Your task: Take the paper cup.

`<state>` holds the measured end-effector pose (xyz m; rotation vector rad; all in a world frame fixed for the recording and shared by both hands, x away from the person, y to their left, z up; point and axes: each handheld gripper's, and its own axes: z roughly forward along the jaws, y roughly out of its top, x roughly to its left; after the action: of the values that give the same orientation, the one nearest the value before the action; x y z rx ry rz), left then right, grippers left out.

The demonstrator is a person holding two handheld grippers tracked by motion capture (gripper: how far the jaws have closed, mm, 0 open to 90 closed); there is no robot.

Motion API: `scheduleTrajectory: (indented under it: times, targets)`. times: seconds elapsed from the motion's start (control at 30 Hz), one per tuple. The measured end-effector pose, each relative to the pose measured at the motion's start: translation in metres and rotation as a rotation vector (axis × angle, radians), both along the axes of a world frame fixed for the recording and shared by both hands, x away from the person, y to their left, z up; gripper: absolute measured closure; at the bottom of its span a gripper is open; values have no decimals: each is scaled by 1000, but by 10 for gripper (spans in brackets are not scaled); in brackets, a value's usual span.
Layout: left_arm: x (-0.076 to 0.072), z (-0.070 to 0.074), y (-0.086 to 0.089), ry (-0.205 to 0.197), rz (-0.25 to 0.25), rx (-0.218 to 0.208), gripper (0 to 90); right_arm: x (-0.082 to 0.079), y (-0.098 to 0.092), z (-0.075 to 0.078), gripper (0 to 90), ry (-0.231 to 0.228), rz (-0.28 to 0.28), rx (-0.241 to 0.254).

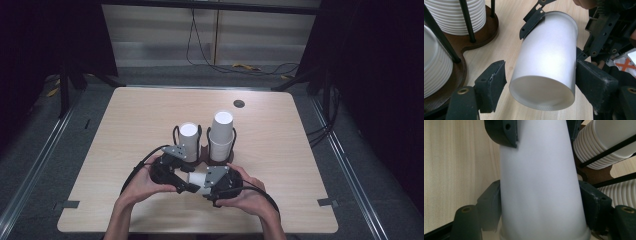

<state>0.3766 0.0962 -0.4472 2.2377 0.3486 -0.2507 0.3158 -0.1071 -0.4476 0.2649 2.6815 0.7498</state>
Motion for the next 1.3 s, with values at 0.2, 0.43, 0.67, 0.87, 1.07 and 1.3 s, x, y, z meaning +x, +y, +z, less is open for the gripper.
scheduleTrajectory:
  times: [0.2,0.43,0.67,0.87,1.07,1.3]
  targets:
    - [1,3,-2,-3,-26,62,266,1,2,-2,282,7,12,-23]
    - [4,3,-4,29,-23,77,269,2,5,0,283,-2,24,-46]
    - [6,4,-5,49,-55,127,308,2,9,0,284,-10,40,-62]
    - [7,0,-8,63,-75,140,297,3,14,0,286,-22,62,-87]
    - [7,-2,-9,84,-90,169,295,0,16,0,286,-41,78,-111]
    - [7,-6,-13,105,-96,177,279,-1,16,1,286,-62,80,-106]
